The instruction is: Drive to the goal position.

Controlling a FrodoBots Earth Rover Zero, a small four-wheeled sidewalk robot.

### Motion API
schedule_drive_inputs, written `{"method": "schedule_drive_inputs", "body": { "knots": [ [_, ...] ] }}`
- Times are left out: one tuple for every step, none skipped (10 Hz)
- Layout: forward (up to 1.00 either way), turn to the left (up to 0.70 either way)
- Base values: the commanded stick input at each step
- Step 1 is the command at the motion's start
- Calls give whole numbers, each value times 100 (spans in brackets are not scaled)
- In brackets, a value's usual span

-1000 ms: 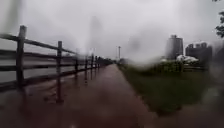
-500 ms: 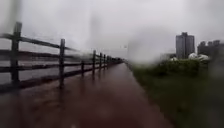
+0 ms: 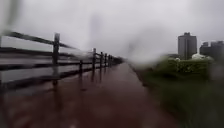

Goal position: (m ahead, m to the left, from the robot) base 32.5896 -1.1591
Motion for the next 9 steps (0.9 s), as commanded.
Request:
{"method": "schedule_drive_inputs", "body": {
  "knots": [
    [100,-35],
    [100,-25],
    [100,-7],
    [100,0],
    [100,0],
    [100,0],
    [100,0],
    [100,0],
    [100,0]
  ]
}}
